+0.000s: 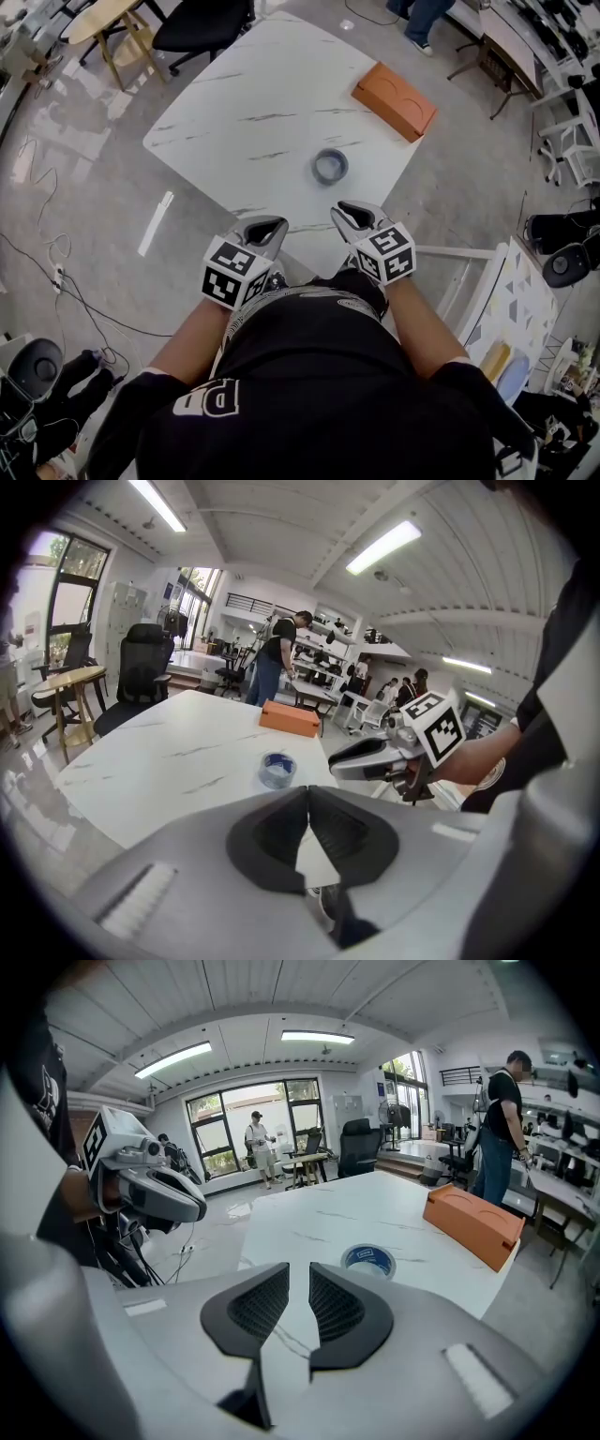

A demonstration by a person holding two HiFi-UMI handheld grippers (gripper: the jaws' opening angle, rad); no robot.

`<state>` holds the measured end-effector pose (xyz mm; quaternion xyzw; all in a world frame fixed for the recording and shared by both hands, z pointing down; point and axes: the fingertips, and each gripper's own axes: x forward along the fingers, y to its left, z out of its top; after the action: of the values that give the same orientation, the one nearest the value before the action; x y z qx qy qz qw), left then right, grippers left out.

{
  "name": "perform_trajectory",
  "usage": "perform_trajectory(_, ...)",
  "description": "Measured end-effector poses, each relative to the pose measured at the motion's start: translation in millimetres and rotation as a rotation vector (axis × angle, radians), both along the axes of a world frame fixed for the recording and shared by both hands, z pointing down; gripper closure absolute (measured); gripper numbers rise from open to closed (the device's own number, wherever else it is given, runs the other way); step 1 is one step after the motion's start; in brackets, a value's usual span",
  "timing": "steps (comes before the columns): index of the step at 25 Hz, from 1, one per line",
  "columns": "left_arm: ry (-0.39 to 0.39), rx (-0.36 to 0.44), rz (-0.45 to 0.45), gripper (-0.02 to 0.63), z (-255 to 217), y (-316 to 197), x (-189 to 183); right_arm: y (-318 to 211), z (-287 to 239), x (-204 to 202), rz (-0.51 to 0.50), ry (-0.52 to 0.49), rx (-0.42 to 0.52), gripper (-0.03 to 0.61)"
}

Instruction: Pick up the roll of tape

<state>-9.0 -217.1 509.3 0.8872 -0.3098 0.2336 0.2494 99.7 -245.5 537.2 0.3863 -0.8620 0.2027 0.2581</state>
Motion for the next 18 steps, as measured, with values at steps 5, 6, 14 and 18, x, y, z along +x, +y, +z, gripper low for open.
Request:
perform_trajectory(5,-0.002,0.000,-0.014,0.554,-1.0,1.0,-7.8,-11.5,7.9,2.2,-0.042,0.103,0.018,0.522)
perform_trajectory(6,-0.002,-0.001,-0.019,0.554,-0.3,1.5,-9.4,-14.6,9.6,2.7,-0.050,0.120,0.022,0.522)
perform_trajectory(14,-0.001,-0.018,-0.056,0.554,7.4,8.1,-20.0,-36.9,41.0,2.1,-0.130,0.248,0.010,0.522)
perform_trajectory(18,0.000,-0.023,-0.084,0.554,8.6,10.1,-27.6,-47.4,58.4,3.1,-0.172,0.309,-0.009,0.522)
